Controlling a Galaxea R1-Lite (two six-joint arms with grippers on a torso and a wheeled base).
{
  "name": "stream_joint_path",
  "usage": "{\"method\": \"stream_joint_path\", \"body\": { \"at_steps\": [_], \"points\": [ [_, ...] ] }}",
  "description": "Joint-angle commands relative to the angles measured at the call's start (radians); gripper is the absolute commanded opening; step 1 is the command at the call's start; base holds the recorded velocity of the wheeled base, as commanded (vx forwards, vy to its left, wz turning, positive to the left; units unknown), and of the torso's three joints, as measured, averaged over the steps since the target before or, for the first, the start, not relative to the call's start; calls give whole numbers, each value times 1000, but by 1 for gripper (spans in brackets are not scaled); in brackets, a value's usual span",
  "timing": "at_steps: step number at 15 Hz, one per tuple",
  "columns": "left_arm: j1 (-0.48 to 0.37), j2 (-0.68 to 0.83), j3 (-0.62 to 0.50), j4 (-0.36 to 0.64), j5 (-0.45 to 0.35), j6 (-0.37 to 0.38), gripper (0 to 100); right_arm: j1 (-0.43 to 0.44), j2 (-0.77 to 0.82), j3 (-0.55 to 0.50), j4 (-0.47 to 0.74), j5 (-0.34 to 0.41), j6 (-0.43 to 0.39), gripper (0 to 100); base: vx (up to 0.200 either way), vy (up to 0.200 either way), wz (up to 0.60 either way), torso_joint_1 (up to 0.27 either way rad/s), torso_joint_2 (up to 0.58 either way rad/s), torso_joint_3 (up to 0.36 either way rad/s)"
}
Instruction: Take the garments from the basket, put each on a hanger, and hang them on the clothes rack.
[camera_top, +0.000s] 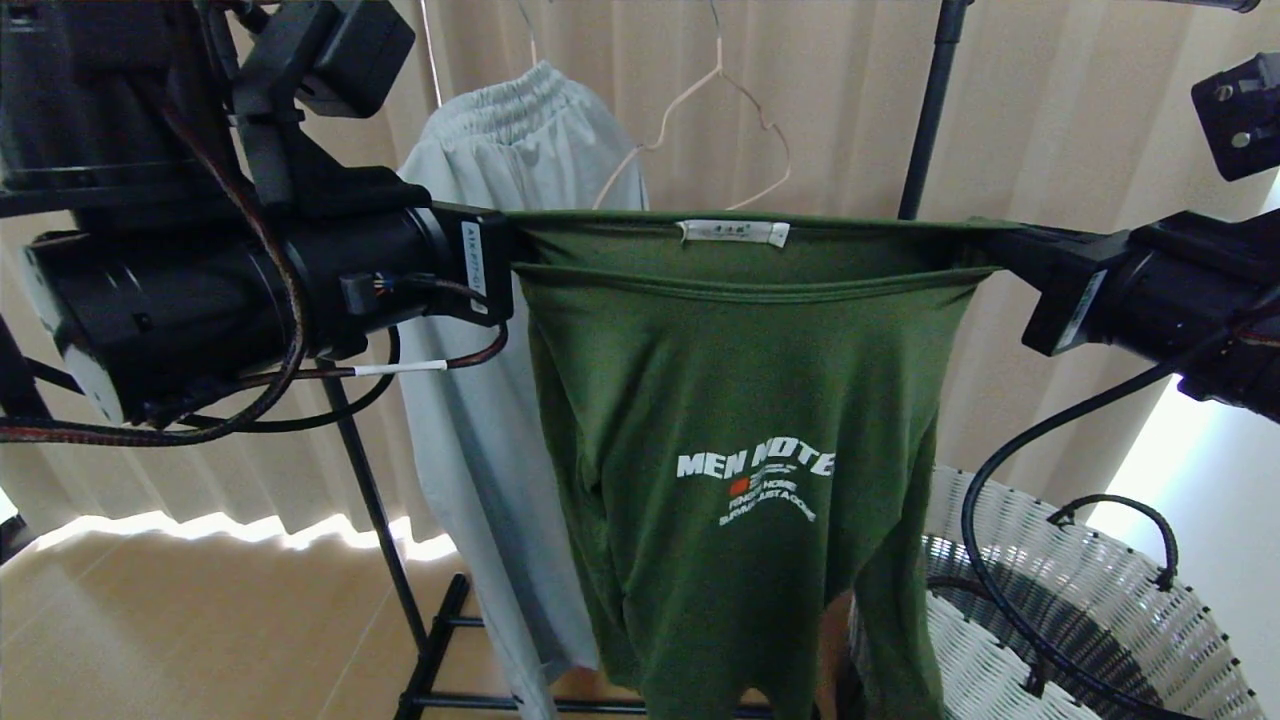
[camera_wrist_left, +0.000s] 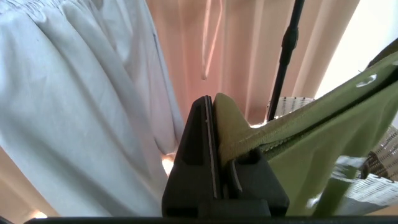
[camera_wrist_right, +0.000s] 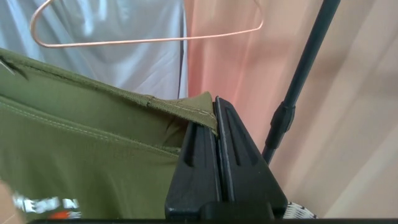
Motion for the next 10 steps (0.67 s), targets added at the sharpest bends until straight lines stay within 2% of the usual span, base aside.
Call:
{"method": "stream_joint_path", "body": {
  "at_steps": [1, 10],
  "points": [
    [0, 2, -1, 0, 0, 3, 0, 0, 2, 1, 0, 0, -4, 0, 0, 0, 0, 0, 0, 0],
    [-14, 11, -15, -11, 0, 11, 0, -14, 33, -9, -12, 2, -4, 0, 0, 0, 0, 0, 0, 0]
  ]
}}
